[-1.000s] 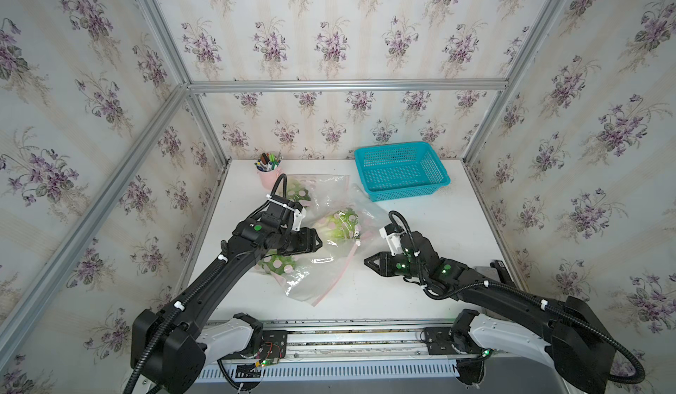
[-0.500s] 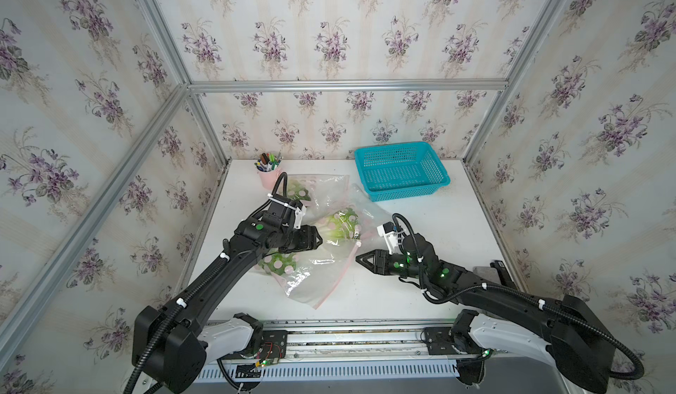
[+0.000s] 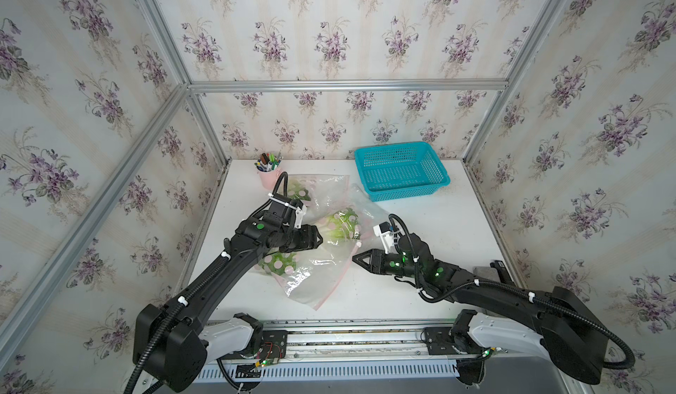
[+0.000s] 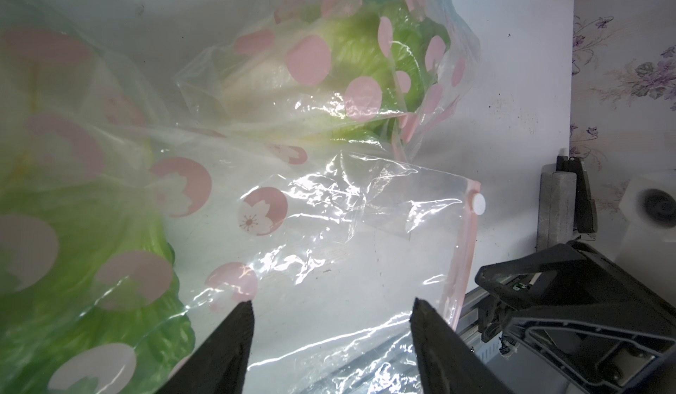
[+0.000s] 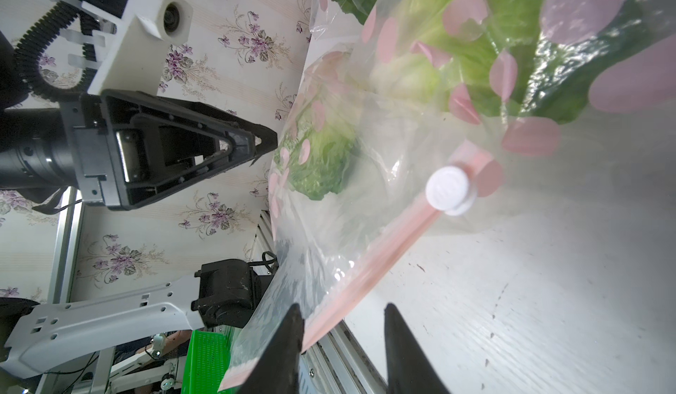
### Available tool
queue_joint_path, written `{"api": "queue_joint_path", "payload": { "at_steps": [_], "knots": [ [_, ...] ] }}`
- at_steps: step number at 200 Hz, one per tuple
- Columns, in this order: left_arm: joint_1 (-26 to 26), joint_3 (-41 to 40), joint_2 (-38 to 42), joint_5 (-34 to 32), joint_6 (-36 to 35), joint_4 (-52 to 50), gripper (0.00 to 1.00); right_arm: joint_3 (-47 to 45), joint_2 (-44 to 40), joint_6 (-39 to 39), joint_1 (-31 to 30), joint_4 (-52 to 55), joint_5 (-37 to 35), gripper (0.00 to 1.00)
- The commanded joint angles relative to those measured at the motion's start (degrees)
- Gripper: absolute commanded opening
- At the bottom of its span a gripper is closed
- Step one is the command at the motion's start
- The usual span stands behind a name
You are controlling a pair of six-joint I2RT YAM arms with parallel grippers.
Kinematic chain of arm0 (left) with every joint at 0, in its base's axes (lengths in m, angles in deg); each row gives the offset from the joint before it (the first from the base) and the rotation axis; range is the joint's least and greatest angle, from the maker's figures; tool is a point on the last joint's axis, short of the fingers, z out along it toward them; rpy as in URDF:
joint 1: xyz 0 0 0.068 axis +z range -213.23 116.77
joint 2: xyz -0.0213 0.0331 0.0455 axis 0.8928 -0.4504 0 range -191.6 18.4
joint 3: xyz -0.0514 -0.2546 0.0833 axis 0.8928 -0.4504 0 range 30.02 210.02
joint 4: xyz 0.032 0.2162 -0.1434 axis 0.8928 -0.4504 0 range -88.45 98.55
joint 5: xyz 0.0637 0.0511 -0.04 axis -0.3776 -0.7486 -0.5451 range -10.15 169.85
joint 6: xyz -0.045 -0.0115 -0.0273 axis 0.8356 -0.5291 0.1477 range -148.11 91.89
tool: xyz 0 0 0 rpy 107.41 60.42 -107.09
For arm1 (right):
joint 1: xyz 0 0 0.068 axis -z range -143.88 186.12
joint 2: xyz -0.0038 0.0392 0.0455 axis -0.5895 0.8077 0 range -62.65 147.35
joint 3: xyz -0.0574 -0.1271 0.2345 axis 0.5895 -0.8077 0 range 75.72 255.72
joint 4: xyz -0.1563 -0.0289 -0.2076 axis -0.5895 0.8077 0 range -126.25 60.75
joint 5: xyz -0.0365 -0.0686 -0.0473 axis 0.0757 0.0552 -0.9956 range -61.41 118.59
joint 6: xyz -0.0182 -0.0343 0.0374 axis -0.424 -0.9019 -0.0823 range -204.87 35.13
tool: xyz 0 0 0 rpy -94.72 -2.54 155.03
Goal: Open the zip-top bag and take out the chinese cabbages
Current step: Open the zipper of the food storage bag at the center of the board.
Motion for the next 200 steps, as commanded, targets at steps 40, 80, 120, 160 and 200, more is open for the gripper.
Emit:
{"api": "queue_joint_path", "payload": {
  "at_steps": [40,80,120,160,200],
  "knots": [
    [0.0,-0.2,0.2,0.5,0.1,0.9,0.74,1.1,3.6,1.6,-0.2,-4.0,0.1,0.35],
    [-0.1,-0.5,0.1,0.7,-0.5,1.0,0.78,2.2,5.0,1.7,-0.3,-4.7,0.0,0.33],
    [-0.1,-0.5,0.2,0.7,-0.7,1.0,0.78,2.6,6.1,1.8,-0.3,-4.5,-0.2,0.30],
    [-0.1,-0.5,0.2,0.8,-0.9,1.1,0.78,2.6,7.7,2.3,-0.3,-6.0,-0.1,0.30],
    [-0.1,-1.0,0.3,0.7,-1.1,1.2,0.78,4.0,8.7,2.5,-0.3,-5.7,0.1,0.29]
  ]
}}
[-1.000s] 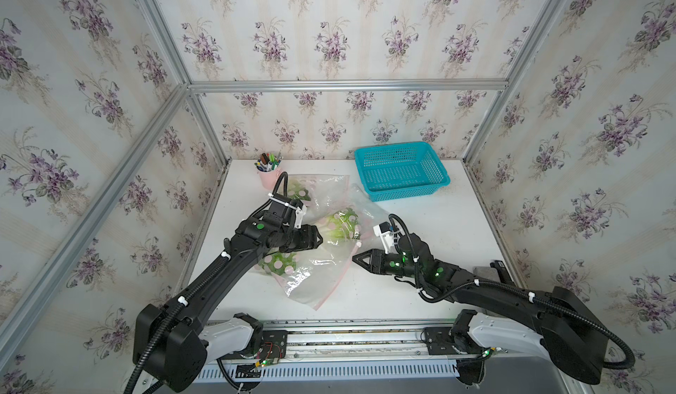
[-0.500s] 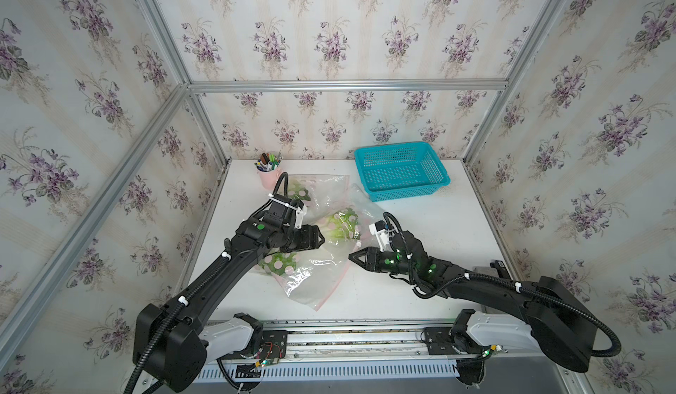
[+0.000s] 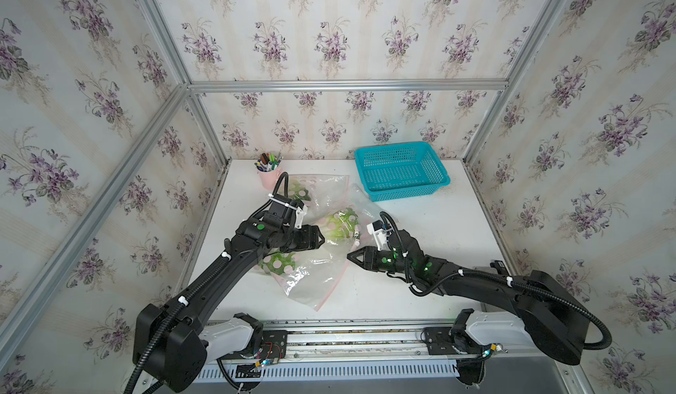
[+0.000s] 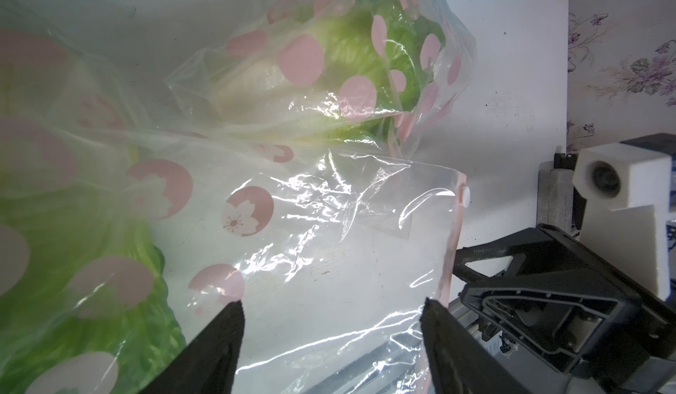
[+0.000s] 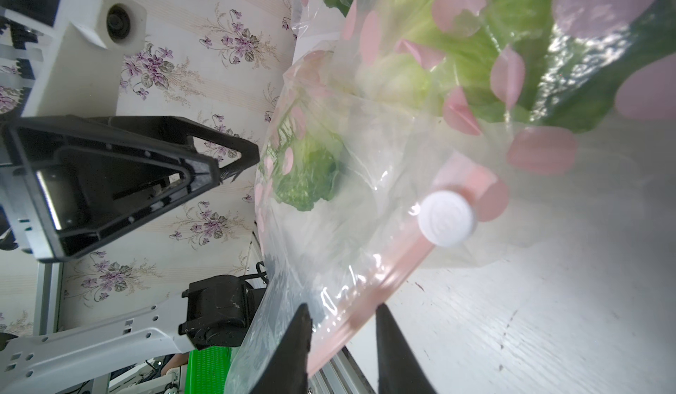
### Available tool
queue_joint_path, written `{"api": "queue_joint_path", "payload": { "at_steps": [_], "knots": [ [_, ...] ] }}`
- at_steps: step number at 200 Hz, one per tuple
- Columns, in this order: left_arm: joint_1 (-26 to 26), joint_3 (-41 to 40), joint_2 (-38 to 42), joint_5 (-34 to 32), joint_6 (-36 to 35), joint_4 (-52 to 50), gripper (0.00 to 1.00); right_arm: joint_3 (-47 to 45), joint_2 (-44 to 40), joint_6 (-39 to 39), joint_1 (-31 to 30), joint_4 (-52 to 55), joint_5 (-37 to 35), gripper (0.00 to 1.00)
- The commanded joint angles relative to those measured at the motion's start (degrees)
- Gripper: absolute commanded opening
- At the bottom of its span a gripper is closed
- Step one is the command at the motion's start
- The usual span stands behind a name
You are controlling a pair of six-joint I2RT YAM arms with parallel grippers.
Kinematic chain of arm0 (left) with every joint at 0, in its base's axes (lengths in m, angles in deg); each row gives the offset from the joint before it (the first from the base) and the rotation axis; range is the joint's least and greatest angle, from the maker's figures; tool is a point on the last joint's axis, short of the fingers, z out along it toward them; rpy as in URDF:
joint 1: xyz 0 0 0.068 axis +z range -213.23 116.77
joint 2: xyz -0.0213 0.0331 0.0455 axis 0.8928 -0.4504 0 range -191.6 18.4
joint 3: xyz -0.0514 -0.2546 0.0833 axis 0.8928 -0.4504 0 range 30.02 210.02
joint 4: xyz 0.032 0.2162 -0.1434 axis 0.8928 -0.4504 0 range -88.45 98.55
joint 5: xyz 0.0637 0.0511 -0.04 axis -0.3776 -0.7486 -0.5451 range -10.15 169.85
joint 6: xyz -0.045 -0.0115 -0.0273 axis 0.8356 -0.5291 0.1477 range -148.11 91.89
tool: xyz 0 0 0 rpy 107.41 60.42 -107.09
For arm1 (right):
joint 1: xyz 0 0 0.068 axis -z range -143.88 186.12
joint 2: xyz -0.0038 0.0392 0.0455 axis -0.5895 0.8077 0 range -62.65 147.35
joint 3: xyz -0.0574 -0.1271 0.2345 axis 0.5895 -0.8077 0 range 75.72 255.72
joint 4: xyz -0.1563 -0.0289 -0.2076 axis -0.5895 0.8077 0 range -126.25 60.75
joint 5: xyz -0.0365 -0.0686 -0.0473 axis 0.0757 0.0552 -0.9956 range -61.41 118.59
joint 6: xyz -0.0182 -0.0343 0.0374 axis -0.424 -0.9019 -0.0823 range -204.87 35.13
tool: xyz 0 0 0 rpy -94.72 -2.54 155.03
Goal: Open the zip-top bag and take out the chinese cabbages
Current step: Open the zipper of the food storage bag at the center of the board.
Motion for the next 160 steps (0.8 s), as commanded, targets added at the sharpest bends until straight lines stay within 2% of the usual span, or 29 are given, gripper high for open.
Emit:
{"api": "queue_joint_path", "payload": {
  "at_steps": [1,27,47,69,160],
  "knots": [
    [0.0,-0.5,0.3,0.3,-0.7,0.4,0.78,0.9,0.4,1.0,0.0,-2.0,0.1,0.29],
    [0.1,-0.6,0.3,0.2,-0.8,0.4,0.78,1.2,-0.3,1.6,0.0,-1.1,0.6,0.30],
    [0.0,-0.6,0.3,0.0,-0.9,0.4,0.78,1.2,-1.2,2.3,0.0,-0.3,1.2,0.43],
    [0.0,-0.4,0.1,0.0,-0.9,0.4,0.78,1.5,-1.5,2.9,0.0,0.5,1.3,0.46],
    [0.0,-0.9,0.0,0.0,-1.1,0.6,0.78,0.7,-0.2,6.1,0.0,-2.1,0.4,0.45]
  ]
}}
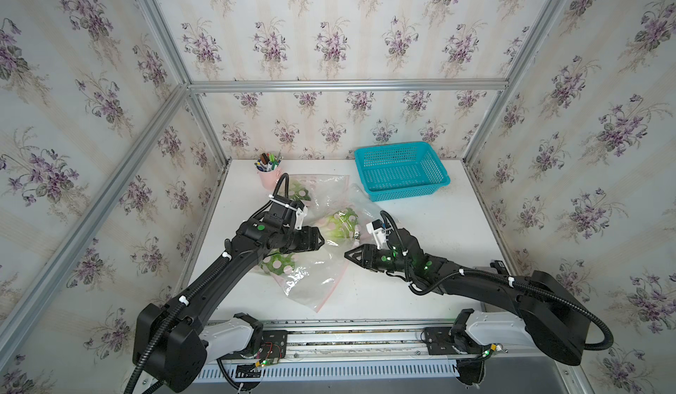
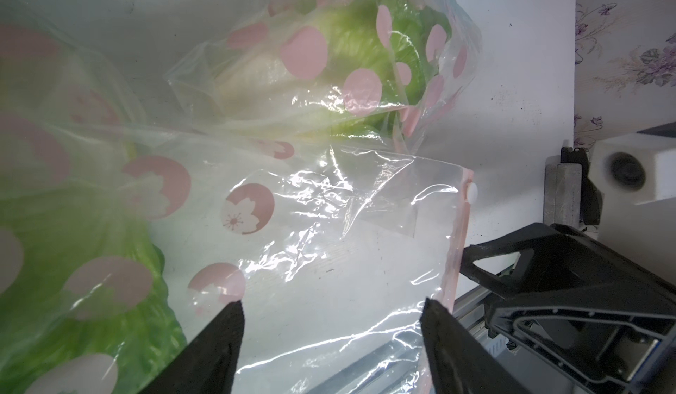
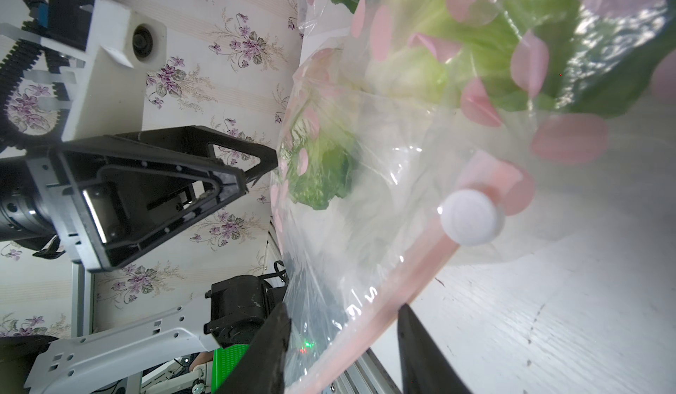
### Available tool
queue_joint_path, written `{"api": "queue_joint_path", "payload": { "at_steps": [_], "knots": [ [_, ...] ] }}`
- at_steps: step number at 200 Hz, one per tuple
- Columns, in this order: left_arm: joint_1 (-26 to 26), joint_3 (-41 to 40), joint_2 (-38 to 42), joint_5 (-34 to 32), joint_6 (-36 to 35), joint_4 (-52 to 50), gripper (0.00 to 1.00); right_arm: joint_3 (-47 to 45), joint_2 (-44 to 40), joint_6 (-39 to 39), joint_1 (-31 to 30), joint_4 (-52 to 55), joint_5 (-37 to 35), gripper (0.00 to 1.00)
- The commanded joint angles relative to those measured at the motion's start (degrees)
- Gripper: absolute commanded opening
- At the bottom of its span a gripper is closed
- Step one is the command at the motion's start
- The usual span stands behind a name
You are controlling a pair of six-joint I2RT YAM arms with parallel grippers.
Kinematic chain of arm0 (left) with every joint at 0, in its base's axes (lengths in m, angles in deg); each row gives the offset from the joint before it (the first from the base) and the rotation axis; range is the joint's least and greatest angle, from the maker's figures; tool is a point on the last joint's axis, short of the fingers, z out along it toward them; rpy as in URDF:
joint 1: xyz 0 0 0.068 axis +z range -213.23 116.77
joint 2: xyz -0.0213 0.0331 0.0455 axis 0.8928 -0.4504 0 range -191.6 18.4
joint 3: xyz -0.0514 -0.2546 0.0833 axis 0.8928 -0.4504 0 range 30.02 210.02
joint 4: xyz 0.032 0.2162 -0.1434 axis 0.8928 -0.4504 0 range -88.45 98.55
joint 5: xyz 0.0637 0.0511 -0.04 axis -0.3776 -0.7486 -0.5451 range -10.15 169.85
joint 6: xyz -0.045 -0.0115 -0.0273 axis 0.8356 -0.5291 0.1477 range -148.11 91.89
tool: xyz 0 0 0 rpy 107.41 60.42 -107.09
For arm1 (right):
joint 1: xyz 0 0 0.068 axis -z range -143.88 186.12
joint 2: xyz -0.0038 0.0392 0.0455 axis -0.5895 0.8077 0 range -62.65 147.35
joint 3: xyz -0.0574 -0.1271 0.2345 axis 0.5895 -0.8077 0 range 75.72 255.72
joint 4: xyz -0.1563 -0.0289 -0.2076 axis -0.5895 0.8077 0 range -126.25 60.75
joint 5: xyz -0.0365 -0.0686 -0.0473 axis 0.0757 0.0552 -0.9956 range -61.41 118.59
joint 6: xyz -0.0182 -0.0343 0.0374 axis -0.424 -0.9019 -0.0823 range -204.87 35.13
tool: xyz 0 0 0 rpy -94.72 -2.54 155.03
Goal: Open the zip-top bag and take out the chinese cabbages
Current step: Open the zipper of the food storage bag at the center of the board.
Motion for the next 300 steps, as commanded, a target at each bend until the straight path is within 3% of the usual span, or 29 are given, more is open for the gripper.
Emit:
{"api": "queue_joint_path", "payload": {
  "at_steps": [1,90,148,300],
  "knots": [
    [0.0,-0.3,-0.1,0.0,-0.1,0.6,0.78,0.1,0.3,2.0,0.0,-2.9,-1.0,0.45],
    [0.0,-0.9,0.2,0.1,-0.2,0.8,0.78,-0.7,0.2,7.2,0.0,-6.4,-3.5,0.33],
    [0.0,-0.9,-0.2,0.2,-0.2,1.2,0.78,-4.6,-3.7,8.5,0.0,-5.4,-5.2,0.48],
    [0.0,-0.7,-1.0,0.5,-0.4,1.4,0.78,-3.8,-0.9,11.7,-0.2,-8.3,-4.0,0.47]
  ]
}}
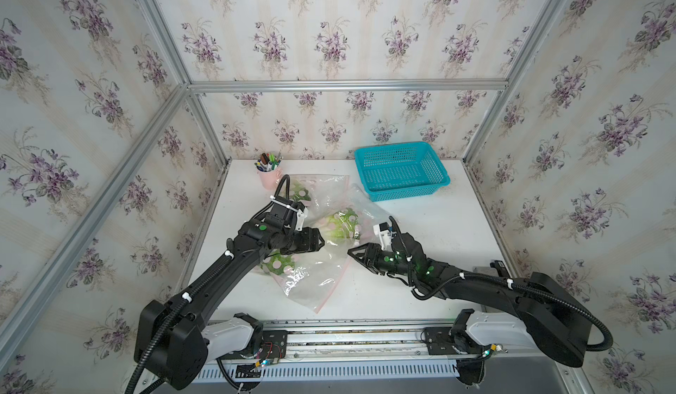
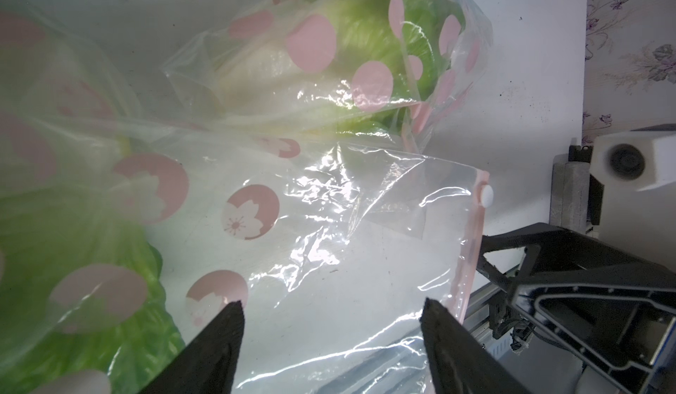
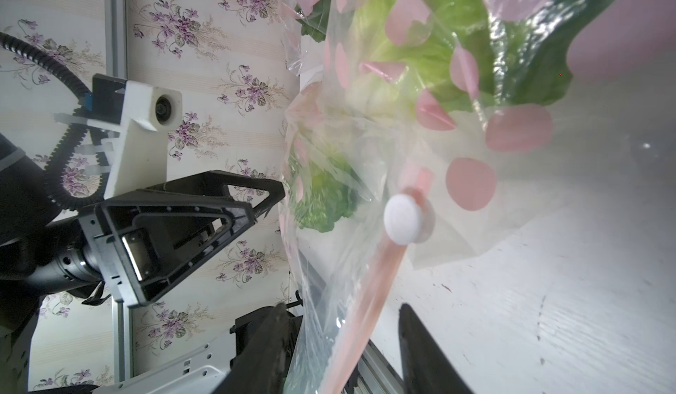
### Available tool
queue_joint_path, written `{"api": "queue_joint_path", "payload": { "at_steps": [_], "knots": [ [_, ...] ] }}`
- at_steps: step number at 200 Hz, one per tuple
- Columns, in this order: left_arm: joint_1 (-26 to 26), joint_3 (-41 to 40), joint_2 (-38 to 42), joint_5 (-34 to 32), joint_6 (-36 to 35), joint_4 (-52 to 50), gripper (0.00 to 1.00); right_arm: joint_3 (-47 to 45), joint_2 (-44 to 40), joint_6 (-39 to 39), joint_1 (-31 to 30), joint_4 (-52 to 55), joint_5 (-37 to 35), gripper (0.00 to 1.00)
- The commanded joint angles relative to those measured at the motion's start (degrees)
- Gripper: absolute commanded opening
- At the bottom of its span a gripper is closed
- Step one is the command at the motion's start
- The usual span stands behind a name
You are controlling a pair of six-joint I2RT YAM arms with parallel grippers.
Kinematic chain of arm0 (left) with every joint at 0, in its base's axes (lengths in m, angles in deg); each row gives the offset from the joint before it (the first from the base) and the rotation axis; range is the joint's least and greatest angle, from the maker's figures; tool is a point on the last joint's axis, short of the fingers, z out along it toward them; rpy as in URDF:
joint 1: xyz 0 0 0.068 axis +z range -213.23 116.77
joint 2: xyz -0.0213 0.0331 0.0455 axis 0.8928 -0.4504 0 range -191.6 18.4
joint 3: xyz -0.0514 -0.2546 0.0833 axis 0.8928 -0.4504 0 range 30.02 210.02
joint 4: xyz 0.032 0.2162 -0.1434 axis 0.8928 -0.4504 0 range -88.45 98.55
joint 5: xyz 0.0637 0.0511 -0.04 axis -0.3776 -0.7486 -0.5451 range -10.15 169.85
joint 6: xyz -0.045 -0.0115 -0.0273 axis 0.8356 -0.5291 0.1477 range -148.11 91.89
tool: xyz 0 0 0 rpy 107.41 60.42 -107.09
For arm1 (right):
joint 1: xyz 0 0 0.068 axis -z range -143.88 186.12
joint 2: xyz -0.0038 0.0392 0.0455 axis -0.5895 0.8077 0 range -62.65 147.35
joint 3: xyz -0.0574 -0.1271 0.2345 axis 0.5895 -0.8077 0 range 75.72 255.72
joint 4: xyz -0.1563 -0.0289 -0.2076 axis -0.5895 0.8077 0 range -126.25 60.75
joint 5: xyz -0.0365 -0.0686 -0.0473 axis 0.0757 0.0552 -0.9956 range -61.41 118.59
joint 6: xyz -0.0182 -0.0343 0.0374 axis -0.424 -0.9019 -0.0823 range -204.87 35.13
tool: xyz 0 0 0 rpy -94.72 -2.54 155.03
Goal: Open the zip-top bag and take out the chinese cabbages
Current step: Open the zipper of the food storage bag at the center of the board.
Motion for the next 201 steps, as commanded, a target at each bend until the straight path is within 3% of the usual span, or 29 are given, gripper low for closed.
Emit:
{"api": "queue_joint_path", "payload": {
  "at_steps": [1,201],
  "knots": [
    [0.0,0.3,-0.2,0.4,-0.3,0.6,0.78,0.2,-0.2,1.7,-0.1,-2.0,0.2,0.47],
    [0.0,-0.4,-0.4,0.7,-0.4,1.1,0.78,1.3,2.8,3.7,-1.4,-4.8,0.4,0.43]
  ]
}}
